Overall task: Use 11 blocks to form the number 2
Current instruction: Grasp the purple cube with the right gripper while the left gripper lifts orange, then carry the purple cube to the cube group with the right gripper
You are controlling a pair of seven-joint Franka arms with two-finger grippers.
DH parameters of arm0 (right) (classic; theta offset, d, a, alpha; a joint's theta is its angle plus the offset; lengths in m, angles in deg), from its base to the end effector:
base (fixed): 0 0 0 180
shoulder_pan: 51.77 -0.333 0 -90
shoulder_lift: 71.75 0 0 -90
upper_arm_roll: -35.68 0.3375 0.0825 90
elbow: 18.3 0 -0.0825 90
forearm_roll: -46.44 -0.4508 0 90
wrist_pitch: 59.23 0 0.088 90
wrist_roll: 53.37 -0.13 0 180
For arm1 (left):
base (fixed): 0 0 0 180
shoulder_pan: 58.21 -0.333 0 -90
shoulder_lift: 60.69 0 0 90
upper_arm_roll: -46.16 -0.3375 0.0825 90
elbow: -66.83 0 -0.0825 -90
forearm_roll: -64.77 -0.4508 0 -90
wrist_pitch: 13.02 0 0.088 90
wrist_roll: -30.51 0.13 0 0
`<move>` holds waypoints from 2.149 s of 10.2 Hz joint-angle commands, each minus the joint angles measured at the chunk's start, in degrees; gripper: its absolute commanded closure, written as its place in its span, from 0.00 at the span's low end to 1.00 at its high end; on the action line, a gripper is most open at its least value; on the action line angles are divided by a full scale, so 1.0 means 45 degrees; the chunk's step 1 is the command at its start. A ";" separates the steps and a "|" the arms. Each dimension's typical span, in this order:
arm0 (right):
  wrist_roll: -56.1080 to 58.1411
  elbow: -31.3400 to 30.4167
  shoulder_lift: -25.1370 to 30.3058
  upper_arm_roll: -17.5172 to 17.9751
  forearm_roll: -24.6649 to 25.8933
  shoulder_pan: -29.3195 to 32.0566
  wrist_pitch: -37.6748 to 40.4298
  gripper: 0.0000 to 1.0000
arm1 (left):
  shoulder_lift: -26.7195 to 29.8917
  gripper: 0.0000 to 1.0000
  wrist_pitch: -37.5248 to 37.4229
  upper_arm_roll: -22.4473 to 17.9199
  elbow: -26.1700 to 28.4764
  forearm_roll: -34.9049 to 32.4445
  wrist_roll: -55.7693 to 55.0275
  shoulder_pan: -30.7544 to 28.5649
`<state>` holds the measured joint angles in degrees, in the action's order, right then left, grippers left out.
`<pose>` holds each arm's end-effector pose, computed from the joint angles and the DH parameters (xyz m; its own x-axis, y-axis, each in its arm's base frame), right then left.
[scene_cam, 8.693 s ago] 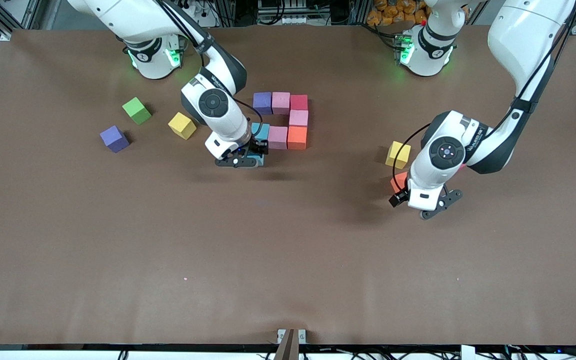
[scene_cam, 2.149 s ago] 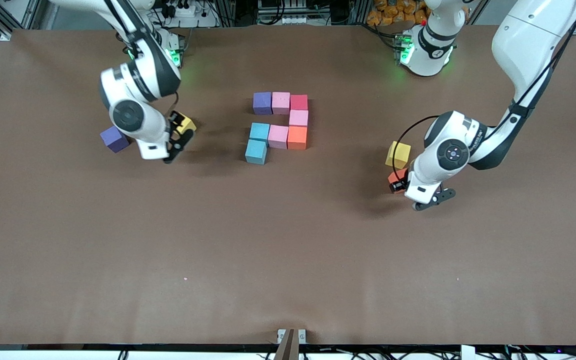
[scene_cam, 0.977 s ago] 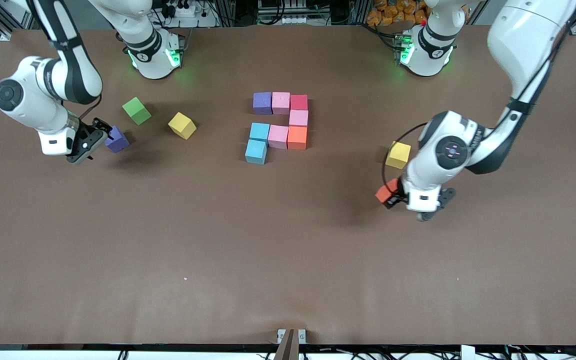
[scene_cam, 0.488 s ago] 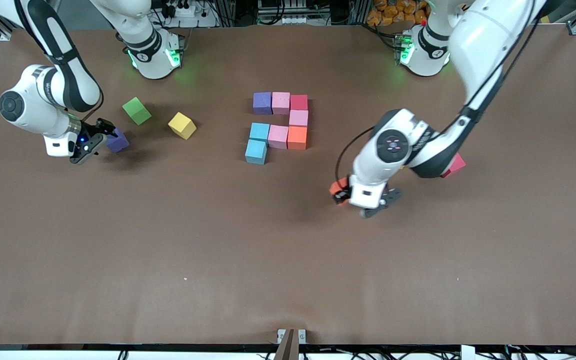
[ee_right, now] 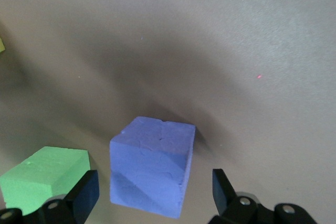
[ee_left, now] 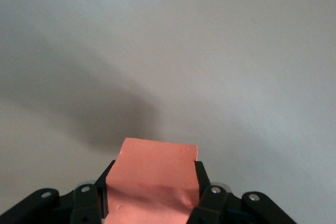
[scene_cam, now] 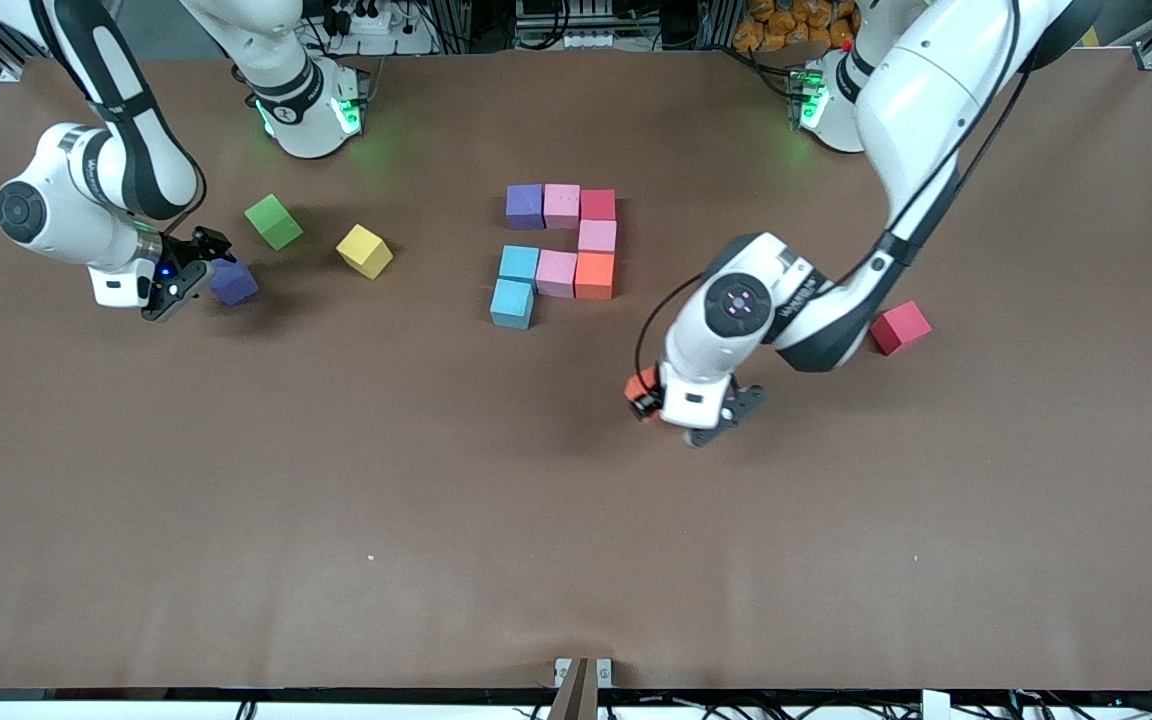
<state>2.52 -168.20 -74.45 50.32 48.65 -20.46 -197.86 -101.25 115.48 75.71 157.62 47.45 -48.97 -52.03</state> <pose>0.4154 -0.1231 0.1573 0.7368 0.6616 -0.1394 0.6346 -0.7478 -0.1953 0.6565 -0.3979 0.2206 0.7695 0.6347 -0.0708 0.6386 -0.7664 0.0695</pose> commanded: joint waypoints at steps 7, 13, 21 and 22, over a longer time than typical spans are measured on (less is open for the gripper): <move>-0.0095 -0.1552 0.0192 0.0144 -0.0197 0.0639 -0.1730 0.08 | 0.0927 1.00 -0.1817 -0.0414 -0.0135 0.0100 -0.0989 -0.2601; -0.0095 -0.1533 -0.0180 0.0144 -0.0197 0.0639 -0.2259 0.11 | 0.1182 1.00 -0.3373 -0.0395 -0.0135 0.0527 -0.1105 -0.3736; -0.0676 -0.0405 0.0970 0.0241 -0.0197 -0.1114 -0.0802 0.57 | 0.1182 1.00 -0.3809 -0.0395 -0.0194 0.0842 -0.1672 -0.3737; -0.1513 0.0316 0.1185 0.0261 -0.0197 -0.1853 0.0250 0.57 | 0.1182 1.00 -0.3790 -0.0395 -0.0213 0.0842 -0.1750 -0.3717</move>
<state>-0.41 -170.11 -72.40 51.04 48.61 -25.09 -202.76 -97.16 99.18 73.90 156.19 50.89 -55.40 -68.79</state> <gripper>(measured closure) 0.441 0.401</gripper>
